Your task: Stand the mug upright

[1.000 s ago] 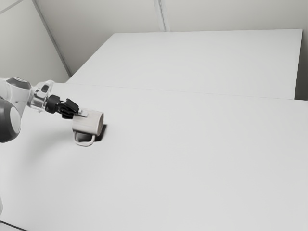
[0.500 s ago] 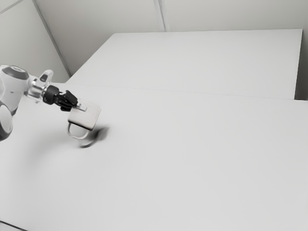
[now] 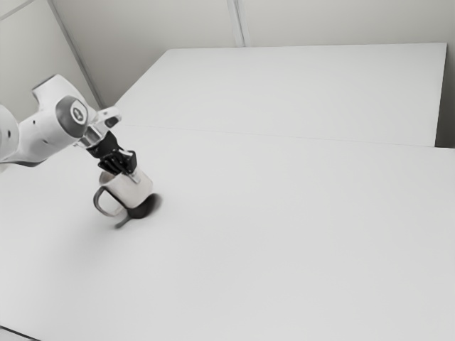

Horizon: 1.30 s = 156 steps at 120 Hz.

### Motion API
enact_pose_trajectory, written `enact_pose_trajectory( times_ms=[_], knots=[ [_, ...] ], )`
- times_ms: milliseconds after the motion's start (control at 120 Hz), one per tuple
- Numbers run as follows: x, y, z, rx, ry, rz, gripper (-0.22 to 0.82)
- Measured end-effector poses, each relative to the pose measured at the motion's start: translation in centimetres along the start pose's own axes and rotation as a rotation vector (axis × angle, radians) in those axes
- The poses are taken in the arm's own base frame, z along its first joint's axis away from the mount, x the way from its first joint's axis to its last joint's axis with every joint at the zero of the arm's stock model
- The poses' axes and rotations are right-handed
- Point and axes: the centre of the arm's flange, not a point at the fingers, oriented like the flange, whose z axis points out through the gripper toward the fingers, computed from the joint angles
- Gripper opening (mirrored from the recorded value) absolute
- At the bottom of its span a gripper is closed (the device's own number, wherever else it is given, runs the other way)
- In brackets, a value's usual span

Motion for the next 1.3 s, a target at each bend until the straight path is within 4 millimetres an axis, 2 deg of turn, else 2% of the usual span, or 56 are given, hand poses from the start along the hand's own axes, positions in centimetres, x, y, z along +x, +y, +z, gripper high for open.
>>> enact_pose_trajectory(
  times_ms=[175, 333, 633, 925, 1242, 1300],
  knots=[
    [-1.2, 1.7, 0.2, 0.095, -0.006, -0.055, -0.17],
    [-2.2, 3.4, 1.1, 0.149, -0.024, -0.109, -0.17],
    [-2.8, 4.7, 2.7, 0.202, -0.045, -0.242, -0.17],
    [-3.1, 6.9, 4.4, 0.241, -0.062, -0.317, -0.17],
    [-3.4, 7.0, 6.3, 0.265, -0.079, -0.413, -0.17],
    [-3.3, 7.3, 6.5, 0.267, -0.079, -0.416, -0.05]
  ],
)
